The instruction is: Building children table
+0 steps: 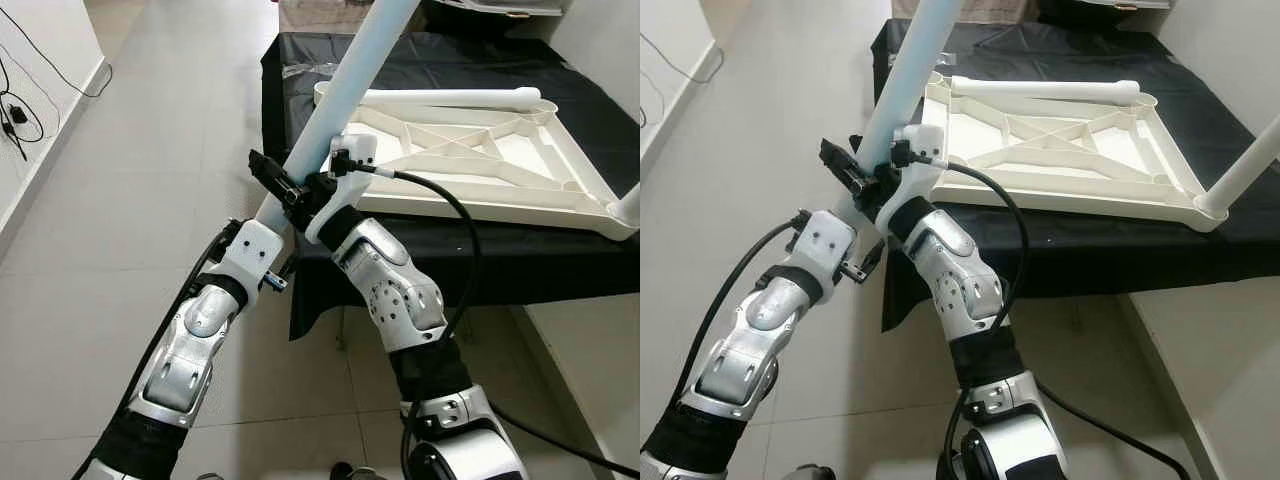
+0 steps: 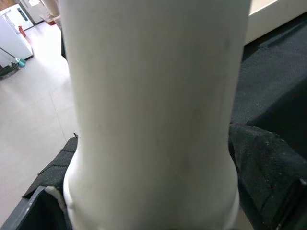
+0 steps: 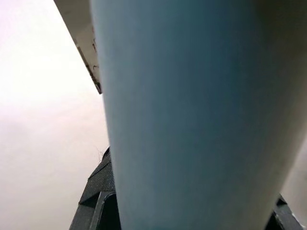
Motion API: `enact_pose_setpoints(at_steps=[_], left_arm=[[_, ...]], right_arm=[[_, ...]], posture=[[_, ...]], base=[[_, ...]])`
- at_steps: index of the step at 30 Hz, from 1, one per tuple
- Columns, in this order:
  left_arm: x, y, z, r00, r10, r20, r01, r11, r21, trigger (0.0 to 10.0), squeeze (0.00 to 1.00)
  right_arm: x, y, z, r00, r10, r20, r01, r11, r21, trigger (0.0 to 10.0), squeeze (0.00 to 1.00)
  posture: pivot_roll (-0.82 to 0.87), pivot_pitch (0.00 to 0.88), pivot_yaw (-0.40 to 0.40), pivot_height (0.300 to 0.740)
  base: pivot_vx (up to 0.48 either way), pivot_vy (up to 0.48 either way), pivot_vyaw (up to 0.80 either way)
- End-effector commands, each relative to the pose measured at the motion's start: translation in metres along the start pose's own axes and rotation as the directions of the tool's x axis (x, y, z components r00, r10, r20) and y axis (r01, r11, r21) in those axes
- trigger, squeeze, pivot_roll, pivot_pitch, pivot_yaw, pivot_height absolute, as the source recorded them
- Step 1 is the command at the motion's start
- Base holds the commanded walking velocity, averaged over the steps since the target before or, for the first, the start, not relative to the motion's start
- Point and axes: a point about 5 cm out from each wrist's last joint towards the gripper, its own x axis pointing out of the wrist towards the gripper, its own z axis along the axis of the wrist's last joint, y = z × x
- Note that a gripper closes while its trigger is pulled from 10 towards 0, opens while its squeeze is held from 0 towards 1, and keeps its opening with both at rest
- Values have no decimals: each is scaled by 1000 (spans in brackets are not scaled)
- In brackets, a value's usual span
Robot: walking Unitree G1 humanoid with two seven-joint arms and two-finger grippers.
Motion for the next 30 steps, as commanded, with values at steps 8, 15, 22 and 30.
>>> enact_pose_setpoints(at_steps=[8,15,22,30], left_arm=[[2,-4,-4,1000,-12,-12,12,1000,5,0,0],[0,-3,-5,1000,-15,-10,15,1000,13,0,0],[-8,-8,-1,998,-63,16,63,997,-35,10000,0],[-48,-20,13,965,-240,109,261,925,-274,10000,0]], right_arm=[[-4,6,-10,1000,5,-5,-5,999,43,10000,0],[-5,4,-11,1000,-10,-15,10,1000,12,10000,0],[-1,-1,-10,1000,14,-27,-16,998,-54,10000,1000],[4,-14,-1,961,253,-112,-247,967,62,10000,0]], posture=[[66,165,-52,740],[65,168,-49,740],[64,167,-45,740],[74,167,-42,740]], base=[[0,0,0],[0,0,0],[0,0,0],[0,0,0]])
